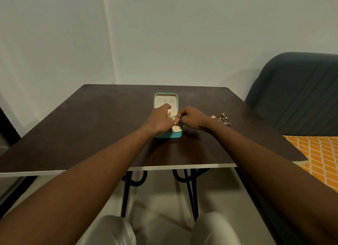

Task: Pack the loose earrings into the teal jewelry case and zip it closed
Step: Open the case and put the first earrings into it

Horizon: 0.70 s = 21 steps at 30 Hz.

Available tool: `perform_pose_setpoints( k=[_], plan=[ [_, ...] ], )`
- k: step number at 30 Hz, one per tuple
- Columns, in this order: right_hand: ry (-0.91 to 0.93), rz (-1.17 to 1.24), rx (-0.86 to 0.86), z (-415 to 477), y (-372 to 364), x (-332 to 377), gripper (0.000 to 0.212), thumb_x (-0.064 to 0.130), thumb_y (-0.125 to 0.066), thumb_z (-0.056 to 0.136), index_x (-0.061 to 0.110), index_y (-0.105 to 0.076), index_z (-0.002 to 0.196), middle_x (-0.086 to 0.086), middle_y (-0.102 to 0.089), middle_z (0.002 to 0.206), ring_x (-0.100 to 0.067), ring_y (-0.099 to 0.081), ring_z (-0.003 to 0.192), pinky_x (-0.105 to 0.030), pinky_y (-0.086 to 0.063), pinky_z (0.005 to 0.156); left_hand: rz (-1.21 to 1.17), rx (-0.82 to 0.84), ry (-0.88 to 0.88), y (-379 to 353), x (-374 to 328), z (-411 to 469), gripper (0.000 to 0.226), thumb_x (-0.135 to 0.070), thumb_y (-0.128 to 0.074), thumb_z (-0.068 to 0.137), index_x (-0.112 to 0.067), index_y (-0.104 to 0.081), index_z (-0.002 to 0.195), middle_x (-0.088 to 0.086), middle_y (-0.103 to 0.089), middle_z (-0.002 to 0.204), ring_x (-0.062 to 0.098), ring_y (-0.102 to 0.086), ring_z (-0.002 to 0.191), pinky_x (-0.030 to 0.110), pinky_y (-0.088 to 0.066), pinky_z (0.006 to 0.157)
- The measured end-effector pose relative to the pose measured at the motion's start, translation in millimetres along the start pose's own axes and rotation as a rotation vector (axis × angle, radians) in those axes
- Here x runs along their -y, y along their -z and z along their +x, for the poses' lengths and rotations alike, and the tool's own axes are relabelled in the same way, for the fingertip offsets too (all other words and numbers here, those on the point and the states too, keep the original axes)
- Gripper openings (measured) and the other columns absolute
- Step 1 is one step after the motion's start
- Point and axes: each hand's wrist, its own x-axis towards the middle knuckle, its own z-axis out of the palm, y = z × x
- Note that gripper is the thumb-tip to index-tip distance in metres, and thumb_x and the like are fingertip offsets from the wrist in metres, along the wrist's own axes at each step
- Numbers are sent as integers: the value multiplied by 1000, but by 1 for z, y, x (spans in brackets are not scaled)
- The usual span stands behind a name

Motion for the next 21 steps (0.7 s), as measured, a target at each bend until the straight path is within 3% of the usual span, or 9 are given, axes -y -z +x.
perform_pose_setpoints(
  k=[3,7,11,15,21],
  plan=[
    [5,12,-4,0,-1,-3,12,6,-59,89,5,-71,90,-9,-71,98,-24,-64,100,-38,-52,89,8,-23,-7,-1,1,1,61,-16,-61,92,-14,-41,149,14,-61,136,30,-62,116,41,-54,97],
    [2,11,-27,2,-3,-6,13,7,-62,88,3,-73,95,-2,-69,92,-16,-62,92,-26,-50,74,29,-31,-48,-2,2,-1,59,-13,-58,92,-11,-42,149,16,-59,140,32,-59,122,38,-51,96],
    [6,14,-31,2,-8,-8,7,10,-62,89,9,-68,88,-2,-69,94,-18,-66,95,-35,-56,82,62,-3,-106,-3,3,-5,66,-9,-61,86,-11,-41,149,18,-62,134,31,-61,118,38,-52,98],
    [16,17,-47,0,-8,-9,6,10,-62,89,12,-67,86,-4,-70,96,-17,-65,96,-33,-57,79,53,-10,-115,-3,3,-8,67,-8,-61,85,-12,-42,149,17,-63,134,31,-60,121,38,-50,100],
    [86,47,-312,-11,14,-20,5,11,-69,87,8,-71,90,-3,-70,89,-11,-60,79,-27,-50,71,-84,-141,-131,2,-5,-11,52,-2,-57,86,-11,-56,137,5,-72,111,14,-65,98,13,-47,74]
  ],
)
